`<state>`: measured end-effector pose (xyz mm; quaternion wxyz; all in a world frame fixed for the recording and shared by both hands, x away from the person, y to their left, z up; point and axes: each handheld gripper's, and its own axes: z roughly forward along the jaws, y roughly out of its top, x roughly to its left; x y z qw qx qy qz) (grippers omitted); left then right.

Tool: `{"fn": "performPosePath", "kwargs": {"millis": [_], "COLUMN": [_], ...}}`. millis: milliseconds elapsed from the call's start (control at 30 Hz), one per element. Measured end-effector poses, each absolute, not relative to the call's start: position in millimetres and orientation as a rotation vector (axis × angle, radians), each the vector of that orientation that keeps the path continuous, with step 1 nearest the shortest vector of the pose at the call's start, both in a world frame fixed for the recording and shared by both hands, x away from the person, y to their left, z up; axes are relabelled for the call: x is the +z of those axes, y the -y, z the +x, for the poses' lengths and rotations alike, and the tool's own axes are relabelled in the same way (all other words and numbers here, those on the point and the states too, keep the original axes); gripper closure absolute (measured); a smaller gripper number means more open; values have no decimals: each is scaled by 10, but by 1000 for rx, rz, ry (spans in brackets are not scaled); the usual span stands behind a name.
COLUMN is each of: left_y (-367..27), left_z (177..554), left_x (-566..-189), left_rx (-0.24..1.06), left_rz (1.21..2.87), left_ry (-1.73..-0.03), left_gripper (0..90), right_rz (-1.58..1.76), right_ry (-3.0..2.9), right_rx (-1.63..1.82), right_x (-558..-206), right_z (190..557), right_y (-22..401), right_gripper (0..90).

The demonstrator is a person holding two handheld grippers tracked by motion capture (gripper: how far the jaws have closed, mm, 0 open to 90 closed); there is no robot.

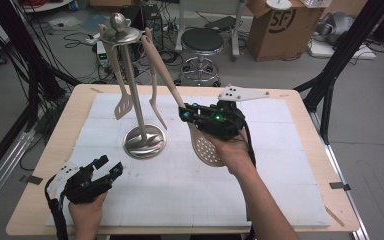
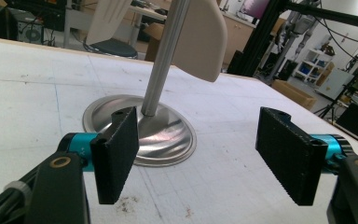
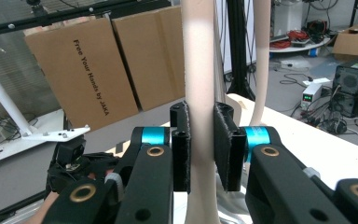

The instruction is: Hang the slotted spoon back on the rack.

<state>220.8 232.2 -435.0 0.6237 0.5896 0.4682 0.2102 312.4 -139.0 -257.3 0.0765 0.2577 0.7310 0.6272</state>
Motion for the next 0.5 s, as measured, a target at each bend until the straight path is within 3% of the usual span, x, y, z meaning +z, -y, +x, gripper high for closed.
{"fn": "performPosePath", "kwargs": {"millis": [500], "left_y": [-2321], "left_z": [2205], "left_x": [-4351], "left_rx": [482], "left_rz": [1360], "left_ry": [-1075], "left_gripper": [307], "right_rz": [770], "right_ry": [-2247], "right_rx": [1778], "right_x": [-2625], "right_z": [3200], "right_y": [1277], "right_gripper": [788]}}
